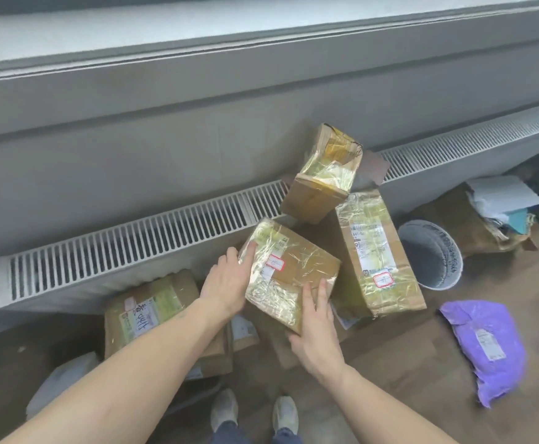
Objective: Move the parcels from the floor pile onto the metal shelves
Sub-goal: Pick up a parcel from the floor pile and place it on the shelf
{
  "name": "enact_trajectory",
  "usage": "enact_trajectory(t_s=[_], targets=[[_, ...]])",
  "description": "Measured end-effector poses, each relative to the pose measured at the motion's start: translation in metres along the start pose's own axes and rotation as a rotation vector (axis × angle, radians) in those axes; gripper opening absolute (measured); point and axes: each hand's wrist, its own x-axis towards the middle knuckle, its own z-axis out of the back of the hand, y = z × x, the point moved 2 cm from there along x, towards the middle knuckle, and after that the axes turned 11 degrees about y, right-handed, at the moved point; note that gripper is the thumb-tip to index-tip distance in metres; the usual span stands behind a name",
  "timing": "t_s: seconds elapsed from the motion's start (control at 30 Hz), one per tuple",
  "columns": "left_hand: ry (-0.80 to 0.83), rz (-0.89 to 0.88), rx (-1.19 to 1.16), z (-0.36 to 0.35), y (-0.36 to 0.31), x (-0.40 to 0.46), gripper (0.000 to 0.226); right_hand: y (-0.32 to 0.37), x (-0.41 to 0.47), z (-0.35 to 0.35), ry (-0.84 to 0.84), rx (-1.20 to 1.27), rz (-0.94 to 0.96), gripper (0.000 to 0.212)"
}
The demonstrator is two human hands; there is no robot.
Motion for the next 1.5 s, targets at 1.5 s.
enact_trajectory(t_s=[1.5], targets=[[-0.372,0.935,-0.542,0.064,-0.043,-0.48,0.093,0.22,-0.274,0.065,0.026,-0.727,1.2,0.083]])
